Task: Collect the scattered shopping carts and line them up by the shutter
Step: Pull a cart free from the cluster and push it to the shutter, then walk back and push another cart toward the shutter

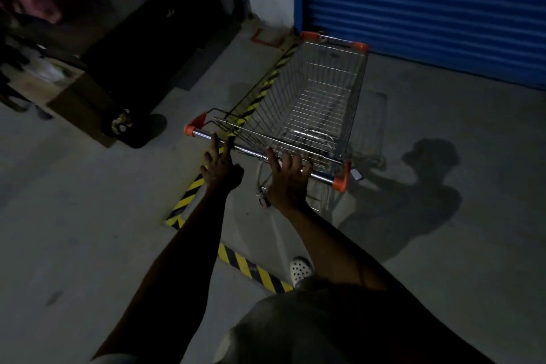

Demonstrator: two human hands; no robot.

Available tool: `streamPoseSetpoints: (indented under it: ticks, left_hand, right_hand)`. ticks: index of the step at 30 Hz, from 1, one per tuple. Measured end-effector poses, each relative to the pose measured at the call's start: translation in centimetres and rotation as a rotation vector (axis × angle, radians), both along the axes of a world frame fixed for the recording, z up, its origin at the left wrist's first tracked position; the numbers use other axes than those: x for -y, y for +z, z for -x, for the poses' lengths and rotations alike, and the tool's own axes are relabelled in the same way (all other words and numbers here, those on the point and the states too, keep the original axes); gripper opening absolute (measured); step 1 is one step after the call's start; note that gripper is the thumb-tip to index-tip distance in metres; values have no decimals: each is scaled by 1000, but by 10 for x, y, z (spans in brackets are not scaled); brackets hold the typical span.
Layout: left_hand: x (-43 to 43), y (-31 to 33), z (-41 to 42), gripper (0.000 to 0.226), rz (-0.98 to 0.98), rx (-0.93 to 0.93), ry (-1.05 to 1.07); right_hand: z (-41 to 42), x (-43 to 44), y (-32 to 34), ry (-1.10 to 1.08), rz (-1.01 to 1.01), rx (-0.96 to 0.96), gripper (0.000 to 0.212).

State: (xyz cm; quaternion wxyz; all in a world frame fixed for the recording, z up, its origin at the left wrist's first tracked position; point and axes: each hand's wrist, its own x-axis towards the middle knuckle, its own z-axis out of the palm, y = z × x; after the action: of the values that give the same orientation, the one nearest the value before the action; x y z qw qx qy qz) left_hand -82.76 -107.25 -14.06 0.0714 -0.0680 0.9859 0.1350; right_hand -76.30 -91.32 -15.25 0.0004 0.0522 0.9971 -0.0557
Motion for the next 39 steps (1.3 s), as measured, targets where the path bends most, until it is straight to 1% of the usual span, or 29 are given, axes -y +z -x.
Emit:
streamPoseSetpoints:
  ticks: [1,3,7,9,11,12,15,16,17,19,21,24,27,29,33,36,39]
  left_hand:
    - [1,-2,7,94,15,6,7]
    - [-1,-2,22,106,27,11,32]
    - [-6,-5,44,114,-56,52,103]
    - [-3,-9,44,107,-75,101,136]
    - [5,-24,30,90,-35,193,120]
    - [10,-37,20,84,-27,222,88]
    - [22,-77,-21,79,-95,247,95]
    - [25,-88,-36,77,-119,258,117]
    - [26,-98,-49,76,-143,279,146]
    - [26,-109,-72,74,-192,304,202]
    - [26,-114,-89,72,-251,281,250]
    - [30,-124,-115,72,-353,215,325]
    - [26,-127,-147,69,-385,183,403]
    - [23,-125,-172,66,-390,173,445]
    - [29,-131,-242,67,-384,246,551]
    - [34,-131,-300,65,-427,267,702]
    - [34,-127,-359,66,-531,285,869]
  right_hand:
    - [10,2,0,14,-52,14,112]
    - [29,5,0,44,-144,49,116]
    - [62,10,-1,93,-216,55,118]
    - [76,13,0,119,-191,51,121]
    - [87,12,-6,189,-118,35,121]
    - [86,9,-8,220,-100,11,116]
    - [74,3,-25,417,-146,-31,85]
    - [64,1,-36,476,-132,3,81]
    - [53,-2,-46,512,-84,77,81]
    - [35,-8,-64,532,2,278,83]
    - [27,-16,-75,519,20,400,83]
    - [19,-23,-81,441,93,478,79]
    - [-1,-22,-90,412,139,539,75]
    - [-20,-18,-98,438,159,605,72]
    - [-67,2,-120,508,145,739,67]
    - [-102,17,-135,579,122,795,68]
    - [-138,26,-139,685,53,864,75]
